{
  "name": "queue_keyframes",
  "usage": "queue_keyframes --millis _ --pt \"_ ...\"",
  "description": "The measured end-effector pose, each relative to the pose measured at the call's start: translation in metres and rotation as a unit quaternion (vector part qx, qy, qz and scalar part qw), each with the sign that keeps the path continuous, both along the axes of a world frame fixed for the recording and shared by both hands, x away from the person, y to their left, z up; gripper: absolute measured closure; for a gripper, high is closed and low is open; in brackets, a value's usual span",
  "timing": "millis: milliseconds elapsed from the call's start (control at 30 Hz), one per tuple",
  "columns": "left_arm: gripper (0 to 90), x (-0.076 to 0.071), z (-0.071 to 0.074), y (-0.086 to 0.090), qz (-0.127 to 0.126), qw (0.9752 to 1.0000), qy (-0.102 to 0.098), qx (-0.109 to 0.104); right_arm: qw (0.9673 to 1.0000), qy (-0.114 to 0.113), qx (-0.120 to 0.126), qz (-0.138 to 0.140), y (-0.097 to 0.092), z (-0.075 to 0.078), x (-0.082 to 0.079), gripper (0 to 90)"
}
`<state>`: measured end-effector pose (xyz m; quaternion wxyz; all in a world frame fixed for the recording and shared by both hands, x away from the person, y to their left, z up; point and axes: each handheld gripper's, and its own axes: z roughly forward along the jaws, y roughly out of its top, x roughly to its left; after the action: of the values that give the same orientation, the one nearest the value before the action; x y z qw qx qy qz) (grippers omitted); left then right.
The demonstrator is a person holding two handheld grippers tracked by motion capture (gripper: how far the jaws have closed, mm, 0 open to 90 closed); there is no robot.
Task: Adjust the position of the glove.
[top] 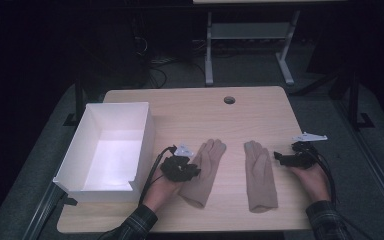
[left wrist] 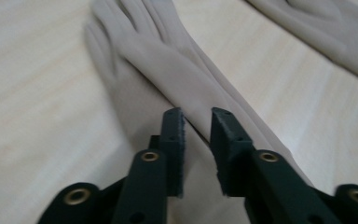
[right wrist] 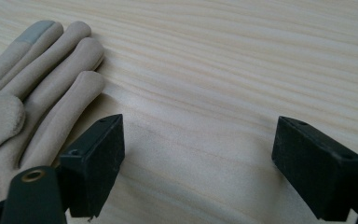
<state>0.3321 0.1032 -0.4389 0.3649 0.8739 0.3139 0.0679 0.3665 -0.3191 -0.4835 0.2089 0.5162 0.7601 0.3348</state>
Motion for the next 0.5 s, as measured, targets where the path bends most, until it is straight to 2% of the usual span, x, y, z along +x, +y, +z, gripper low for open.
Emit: queue_keyframes --millis 100,133,233,333,433,500 --pt "62.1 0.012 0.001 0.000 0.017 0.9998 -0.005 -0.003 1.0000 0.000 0.000 0.000 0.000 0.000 0.000 16.6" --pt "62.1 0.016 0.000 0.000 0.021 0.9997 -0.007 -0.001 1.0000 0.000 0.000 0.000 0.000 0.000 0.000 16.6" --pt "54.4 0.029 -0.006 0.002 0.038 0.9993 -0.005 0.003 1.0000 0.001 0.001 0.000 0.000 0.000 0.000 16.4" --pt "50.5 0.033 -0.010 0.004 0.043 0.9990 -0.002 0.010 1.0000 0.001 0.001 -0.001 0.000 0.000 0.000 16.4" --pt "47.5 0.037 -0.015 0.004 0.052 0.9986 0.003 0.007 1.0000 0.001 0.001 -0.001 0.000 0.000 0.000 16.4" --pt "47.3 0.038 -0.018 0.003 0.049 0.9986 0.005 0.018 1.0000 0.001 0.001 -0.001 0.000 0.000 0.000 16.4"
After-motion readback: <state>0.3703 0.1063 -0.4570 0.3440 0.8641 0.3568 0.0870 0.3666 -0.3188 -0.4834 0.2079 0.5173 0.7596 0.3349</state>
